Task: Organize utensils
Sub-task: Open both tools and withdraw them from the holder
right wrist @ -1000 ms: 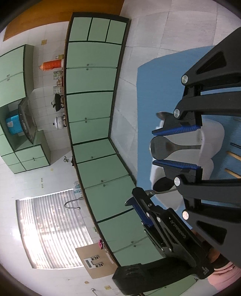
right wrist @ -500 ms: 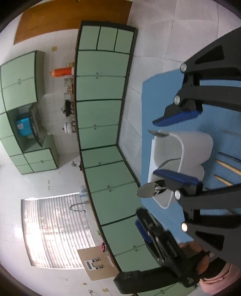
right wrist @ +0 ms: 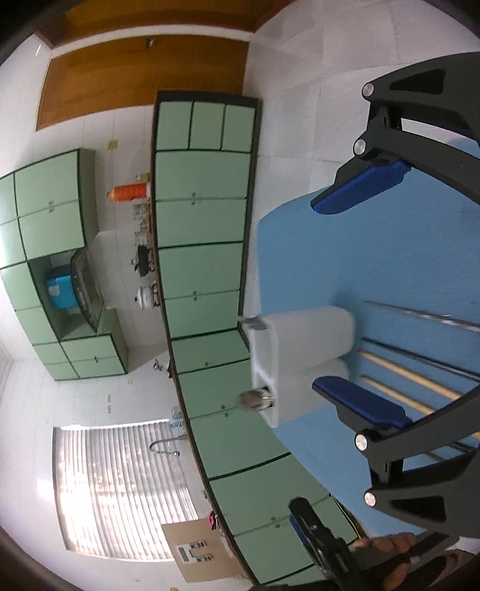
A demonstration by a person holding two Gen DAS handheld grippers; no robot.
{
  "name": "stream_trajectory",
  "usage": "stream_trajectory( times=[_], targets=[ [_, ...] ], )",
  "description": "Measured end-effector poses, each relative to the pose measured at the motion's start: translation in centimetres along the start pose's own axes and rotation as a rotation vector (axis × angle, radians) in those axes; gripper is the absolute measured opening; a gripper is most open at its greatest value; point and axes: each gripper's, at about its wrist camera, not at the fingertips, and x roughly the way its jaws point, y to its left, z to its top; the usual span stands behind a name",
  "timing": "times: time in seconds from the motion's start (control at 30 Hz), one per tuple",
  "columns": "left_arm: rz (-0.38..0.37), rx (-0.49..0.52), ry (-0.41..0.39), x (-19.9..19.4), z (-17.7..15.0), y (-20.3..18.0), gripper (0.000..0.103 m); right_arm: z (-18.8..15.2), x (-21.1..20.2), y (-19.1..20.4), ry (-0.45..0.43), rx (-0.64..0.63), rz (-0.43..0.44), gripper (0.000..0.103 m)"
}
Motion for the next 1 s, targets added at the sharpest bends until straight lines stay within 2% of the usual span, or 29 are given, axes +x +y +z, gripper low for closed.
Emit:
stream_trajectory(
  times=[0.13, 0.3, 0.47, 0.77, 0.83, 1.0],
  targets=[
    [0.016, 0.027, 0.041, -1.9, -3.1, -0.5, 0.096, -3.3, -1.1, 0.6, 0.028, -0.003, -0.043, 0.088],
    [0.045, 0.043, 0.082, -3.9, -7.0, -0.9, 0.096, -8.0, -3.2, 2.3, 0.019, -0.068, -0.116, 0.088],
    [0.083, 0.064, 0.096, -5.9, -9.8, -1.1, 0.096, -12.2, -5.7, 3.1, 0.02, -0.051, -0.103, 0.088],
    [0.115, 0.075, 0.128, -7.3, -12.4, -1.5, 0.096, -14.9, -7.4, 3.1, 0.035, -0.042, -0.102, 0.087],
    [0.118, 0.073, 0.122, -7.6, -12.6, -1.6, 0.096, -15.2, -7.4, 3.4, 0.031, -0.049, -0.105, 0.084],
    [0.114, 0.061, 0.117, -7.7, -12.8, -2.0, 0.096, -15.7, -7.3, 3.5, 0.053, -0.062, -0.083, 0.065]
  ],
)
